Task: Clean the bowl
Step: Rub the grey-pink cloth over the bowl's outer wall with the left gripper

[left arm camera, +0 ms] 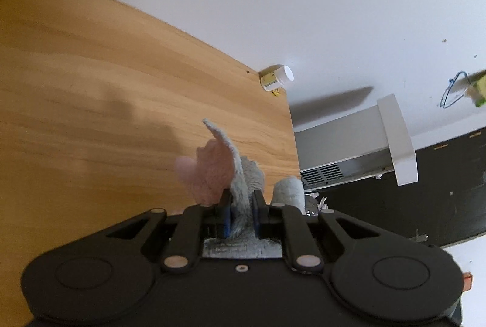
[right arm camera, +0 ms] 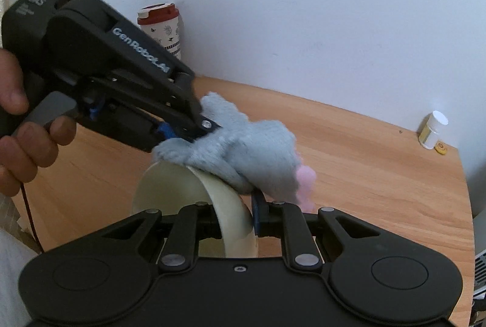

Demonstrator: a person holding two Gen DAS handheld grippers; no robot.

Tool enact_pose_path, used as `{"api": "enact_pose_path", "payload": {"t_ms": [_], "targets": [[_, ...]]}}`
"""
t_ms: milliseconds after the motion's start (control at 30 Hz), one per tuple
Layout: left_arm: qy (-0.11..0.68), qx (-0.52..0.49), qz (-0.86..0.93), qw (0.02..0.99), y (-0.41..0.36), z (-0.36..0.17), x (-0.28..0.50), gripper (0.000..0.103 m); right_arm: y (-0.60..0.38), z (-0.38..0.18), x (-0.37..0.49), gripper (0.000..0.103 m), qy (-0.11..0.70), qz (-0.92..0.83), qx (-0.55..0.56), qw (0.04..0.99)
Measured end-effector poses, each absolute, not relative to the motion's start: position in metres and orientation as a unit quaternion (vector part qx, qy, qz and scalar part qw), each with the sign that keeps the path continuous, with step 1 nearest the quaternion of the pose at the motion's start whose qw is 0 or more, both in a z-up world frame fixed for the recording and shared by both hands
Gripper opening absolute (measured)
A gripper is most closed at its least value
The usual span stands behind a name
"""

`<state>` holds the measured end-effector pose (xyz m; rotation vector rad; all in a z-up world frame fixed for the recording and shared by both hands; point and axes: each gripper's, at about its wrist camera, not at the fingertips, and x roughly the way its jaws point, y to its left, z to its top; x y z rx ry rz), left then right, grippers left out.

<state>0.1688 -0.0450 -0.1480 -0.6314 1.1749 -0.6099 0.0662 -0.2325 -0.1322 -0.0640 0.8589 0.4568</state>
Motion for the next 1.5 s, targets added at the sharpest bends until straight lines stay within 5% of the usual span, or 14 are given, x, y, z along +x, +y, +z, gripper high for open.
{"api": "enact_pose_path", "payload": {"t_ms": [600, 1500], "targets": [[0.577, -0.323, -0.198, 0.724, 0.003, -0.188, 0.146, 0.012, -0.238, -0.131, 0.065, 0.020, 0.417, 0.205, -0.015, 0.885], [0.545, -0.289, -0.249, 0.747, -0.025, -0.165, 0.145, 0.013, -0.240, -0.136, 0.067, 0.021, 0.428, 0.217, -0.008, 0.877]]}}
